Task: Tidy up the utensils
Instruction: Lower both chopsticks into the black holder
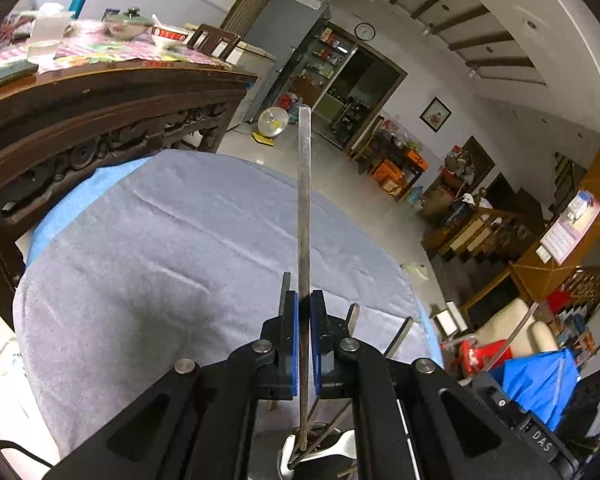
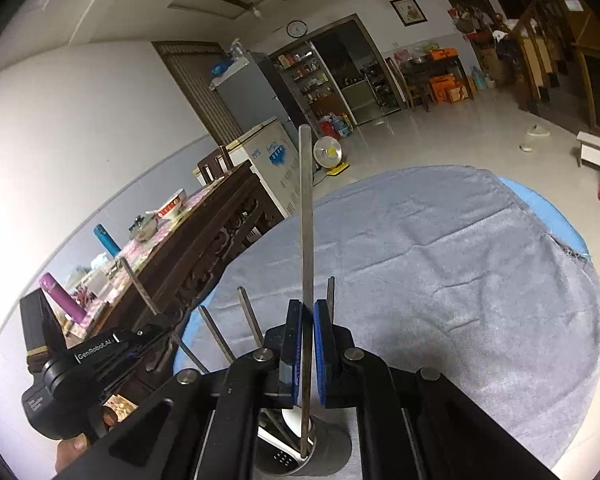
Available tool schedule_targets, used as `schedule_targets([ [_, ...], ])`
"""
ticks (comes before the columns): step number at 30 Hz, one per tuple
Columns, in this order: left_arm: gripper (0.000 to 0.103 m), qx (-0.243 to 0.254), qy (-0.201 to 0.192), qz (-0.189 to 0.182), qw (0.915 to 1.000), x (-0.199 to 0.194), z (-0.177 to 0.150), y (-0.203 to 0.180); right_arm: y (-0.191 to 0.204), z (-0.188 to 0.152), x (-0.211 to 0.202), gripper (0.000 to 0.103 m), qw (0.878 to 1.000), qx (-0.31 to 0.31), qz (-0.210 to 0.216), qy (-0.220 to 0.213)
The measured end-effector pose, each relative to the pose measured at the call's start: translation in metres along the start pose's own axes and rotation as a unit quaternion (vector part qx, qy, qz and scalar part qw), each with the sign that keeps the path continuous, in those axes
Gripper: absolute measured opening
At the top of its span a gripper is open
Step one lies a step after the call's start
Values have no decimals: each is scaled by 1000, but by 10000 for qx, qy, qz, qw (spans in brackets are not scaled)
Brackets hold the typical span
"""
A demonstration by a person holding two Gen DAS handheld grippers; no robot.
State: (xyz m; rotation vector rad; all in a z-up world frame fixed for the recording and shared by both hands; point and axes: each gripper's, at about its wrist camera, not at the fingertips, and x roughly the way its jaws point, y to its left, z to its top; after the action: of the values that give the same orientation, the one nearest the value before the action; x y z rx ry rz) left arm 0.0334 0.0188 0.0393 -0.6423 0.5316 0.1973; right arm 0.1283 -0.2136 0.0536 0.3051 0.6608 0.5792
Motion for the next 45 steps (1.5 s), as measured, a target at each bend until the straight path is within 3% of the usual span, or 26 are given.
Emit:
schedule_targets([
  [23, 5, 736, 229, 134, 9969, 8, -43, -19, 12, -40, 11, 7, 9985, -384, -83, 391],
  [45, 5, 927, 526, 142, 9942, 10, -59, -23, 12, -54, 10, 7, 9977, -433, -115, 518],
])
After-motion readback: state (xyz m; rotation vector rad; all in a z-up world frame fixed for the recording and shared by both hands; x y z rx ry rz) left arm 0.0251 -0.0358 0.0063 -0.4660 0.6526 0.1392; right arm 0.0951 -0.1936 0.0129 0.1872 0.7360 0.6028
